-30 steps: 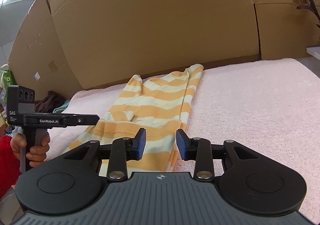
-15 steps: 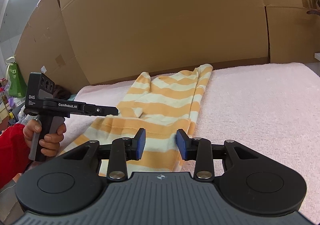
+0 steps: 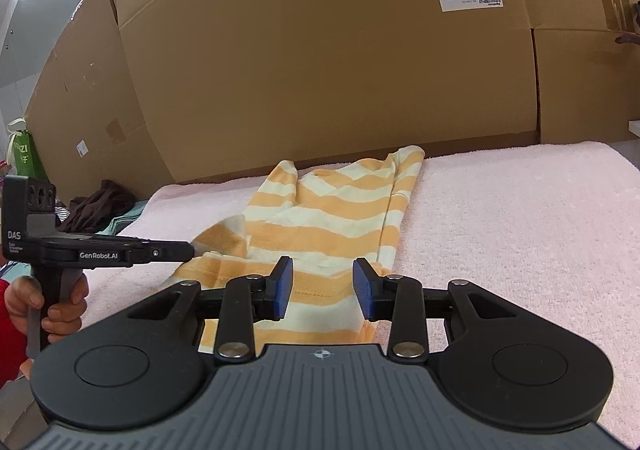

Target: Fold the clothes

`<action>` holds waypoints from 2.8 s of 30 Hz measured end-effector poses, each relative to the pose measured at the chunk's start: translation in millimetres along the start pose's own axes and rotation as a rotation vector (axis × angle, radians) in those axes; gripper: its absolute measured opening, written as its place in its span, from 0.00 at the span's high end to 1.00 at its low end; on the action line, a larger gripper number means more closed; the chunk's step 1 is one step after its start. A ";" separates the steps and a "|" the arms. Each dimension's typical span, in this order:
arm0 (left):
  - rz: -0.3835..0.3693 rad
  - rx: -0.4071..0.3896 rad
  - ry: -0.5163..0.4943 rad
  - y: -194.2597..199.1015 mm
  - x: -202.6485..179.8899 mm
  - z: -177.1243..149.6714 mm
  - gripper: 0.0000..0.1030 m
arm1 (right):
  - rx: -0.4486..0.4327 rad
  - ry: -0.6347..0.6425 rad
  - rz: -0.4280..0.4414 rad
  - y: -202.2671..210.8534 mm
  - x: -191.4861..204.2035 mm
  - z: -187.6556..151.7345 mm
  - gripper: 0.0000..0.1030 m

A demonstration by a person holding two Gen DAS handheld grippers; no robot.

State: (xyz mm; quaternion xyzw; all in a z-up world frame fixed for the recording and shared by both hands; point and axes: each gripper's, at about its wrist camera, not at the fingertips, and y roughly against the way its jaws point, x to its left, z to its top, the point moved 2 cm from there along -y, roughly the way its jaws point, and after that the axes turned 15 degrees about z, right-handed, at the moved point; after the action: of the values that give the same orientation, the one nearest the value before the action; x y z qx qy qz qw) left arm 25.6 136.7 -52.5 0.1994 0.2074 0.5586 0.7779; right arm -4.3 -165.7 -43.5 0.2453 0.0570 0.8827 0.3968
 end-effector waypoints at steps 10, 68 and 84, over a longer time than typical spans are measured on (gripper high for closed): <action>-0.065 0.043 0.066 -28.4 8.9 4.1 0.84 | 0.034 0.003 -0.093 -6.6 -7.6 1.4 0.62; 0.023 -0.075 0.163 52.9 2.2 -16.7 0.79 | 0.047 -0.003 0.042 -13.4 21.2 -5.1 0.84; -0.002 0.000 0.217 28.3 0.0 -25.0 1.00 | 0.016 -0.012 -0.004 12.8 17.9 -18.0 0.79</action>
State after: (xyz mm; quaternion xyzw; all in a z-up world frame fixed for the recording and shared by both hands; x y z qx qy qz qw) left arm -10.3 147.1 -58.0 0.1377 0.2906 0.5761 0.7515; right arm -31.6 -159.6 -48.5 0.2538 0.0620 0.8799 0.3968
